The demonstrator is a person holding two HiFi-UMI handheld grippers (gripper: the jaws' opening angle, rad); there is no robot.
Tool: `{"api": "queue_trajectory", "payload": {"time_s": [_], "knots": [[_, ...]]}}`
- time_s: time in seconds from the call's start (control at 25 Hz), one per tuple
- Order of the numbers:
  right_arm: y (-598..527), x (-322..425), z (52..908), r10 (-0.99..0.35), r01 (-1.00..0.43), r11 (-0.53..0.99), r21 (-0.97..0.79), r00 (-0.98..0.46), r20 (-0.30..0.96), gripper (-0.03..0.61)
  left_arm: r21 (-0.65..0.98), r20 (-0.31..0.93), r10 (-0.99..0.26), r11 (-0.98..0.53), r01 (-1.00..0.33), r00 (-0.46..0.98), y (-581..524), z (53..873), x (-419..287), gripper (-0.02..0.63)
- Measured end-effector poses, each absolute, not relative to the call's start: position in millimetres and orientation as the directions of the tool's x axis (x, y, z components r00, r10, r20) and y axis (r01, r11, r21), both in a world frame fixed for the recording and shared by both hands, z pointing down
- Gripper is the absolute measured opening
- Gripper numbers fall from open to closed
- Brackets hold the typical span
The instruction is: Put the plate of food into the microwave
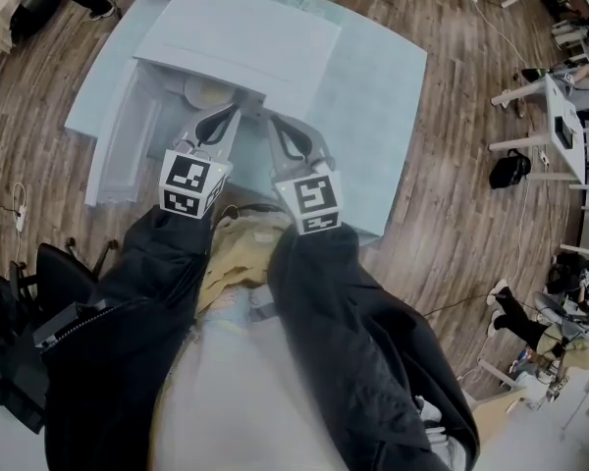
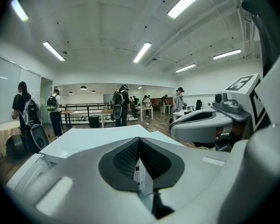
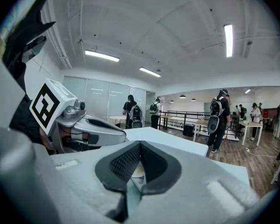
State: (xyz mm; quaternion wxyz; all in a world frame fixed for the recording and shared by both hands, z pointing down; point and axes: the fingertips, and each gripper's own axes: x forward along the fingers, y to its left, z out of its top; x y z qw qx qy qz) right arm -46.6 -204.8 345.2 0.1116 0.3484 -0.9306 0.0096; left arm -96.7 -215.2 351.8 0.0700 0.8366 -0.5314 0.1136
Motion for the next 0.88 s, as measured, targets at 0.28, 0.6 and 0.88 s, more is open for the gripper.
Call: {"api": "queue_trajectory", "payload": {"time_s": [0.28, 0.6, 0.88], "knots": [[-201.0, -44.8, 345.4, -0.644, -0.648, 0.759, 0.058, -0.735, 0.214, 0.002, 0.003, 0.273, -0.87, -0.425, -0.905, 0.41, -211.4, 354.7, -93.8, -0.002], [-196.9, -40.4, 348.1, -0.639, -0.645, 0.762, 0.053, -0.737, 0.218, 0.002, 0.011, 0.284, -0.87, -0.418, -0.908, 0.404, -206.6, 359.3, -91.4, -0.002], [-192.3, -41.7, 352.8, -0.628, -0.636, 0.77, 0.042, -0.745, 0.225, 0.002, 0.025, 0.304, -0.866, -0.409, -0.912, 0.397, -201.1, 366.7, -92.4, -0.002]]}}
